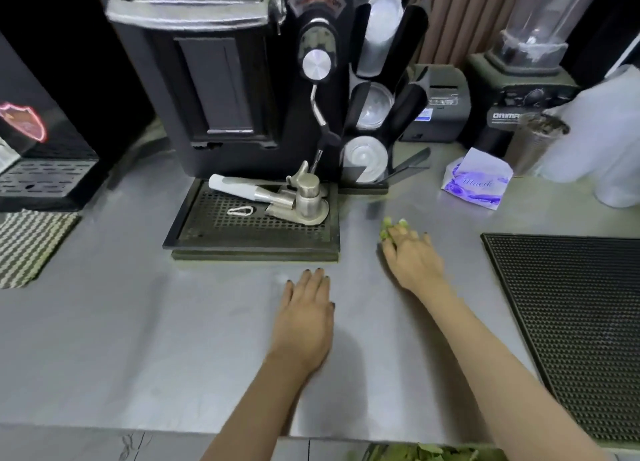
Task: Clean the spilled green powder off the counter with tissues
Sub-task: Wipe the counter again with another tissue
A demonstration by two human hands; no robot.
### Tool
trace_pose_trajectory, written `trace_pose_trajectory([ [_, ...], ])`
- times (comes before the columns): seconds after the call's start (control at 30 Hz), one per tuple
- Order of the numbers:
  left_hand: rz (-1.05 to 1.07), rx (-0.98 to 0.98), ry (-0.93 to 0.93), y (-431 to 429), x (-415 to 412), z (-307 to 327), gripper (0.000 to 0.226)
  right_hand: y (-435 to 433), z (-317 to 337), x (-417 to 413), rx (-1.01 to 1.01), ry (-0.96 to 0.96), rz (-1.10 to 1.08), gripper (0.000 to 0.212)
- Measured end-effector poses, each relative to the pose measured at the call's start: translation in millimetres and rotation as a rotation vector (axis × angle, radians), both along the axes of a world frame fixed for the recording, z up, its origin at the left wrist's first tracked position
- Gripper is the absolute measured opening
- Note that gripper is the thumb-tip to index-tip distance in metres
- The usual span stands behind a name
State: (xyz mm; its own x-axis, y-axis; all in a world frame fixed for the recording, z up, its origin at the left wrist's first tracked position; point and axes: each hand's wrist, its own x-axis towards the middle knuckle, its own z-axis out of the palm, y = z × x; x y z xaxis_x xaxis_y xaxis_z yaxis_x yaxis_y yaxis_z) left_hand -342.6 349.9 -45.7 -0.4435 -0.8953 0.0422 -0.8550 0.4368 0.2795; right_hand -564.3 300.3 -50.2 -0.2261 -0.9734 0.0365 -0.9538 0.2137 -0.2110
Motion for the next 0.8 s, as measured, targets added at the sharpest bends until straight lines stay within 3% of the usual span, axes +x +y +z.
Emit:
trace_pose_trajectory([
  [0.13, 0.047, 0.003, -0.085, -4.6, -9.4, -13.5, 0.077, -68.9, 5.1, -61.2, 0.061, -0.079, -0.142, 0.048],
  [0.27, 0.05, -0.009, -0.053, -5.1, -9.5, -15.6, 0.076, -100.5, 4.9, -56.5, 0.078, -0.098, -0.116, 0.048],
  [0.43, 0.066, -0.037, -0.075, -5.1, -10.0, -20.4, 0.066, -34.2, 4.2, -35.9, -0.06, -0.05, 0.227, 0.047],
  [0.53, 0.063, -0.061, -0.106, -5.4, -10.6, -21.1, 0.057, -41.2, 8.4, -59.2, -0.013, -0.011, 0.136, 0.046],
  [0.63, 0.059, -0.09, -0.119, -5.3, -10.3, -21.2, 0.056, -83.2, 14.2, -67.2, 0.018, -0.099, -0.028, 0.044],
  [0.8, 0.061, -0.117, -0.131, -5.8, -10.8, -20.6, 0.056, -94.9, 19.2, -41.4, 0.007, -0.21, -0.029, 0.044],
])
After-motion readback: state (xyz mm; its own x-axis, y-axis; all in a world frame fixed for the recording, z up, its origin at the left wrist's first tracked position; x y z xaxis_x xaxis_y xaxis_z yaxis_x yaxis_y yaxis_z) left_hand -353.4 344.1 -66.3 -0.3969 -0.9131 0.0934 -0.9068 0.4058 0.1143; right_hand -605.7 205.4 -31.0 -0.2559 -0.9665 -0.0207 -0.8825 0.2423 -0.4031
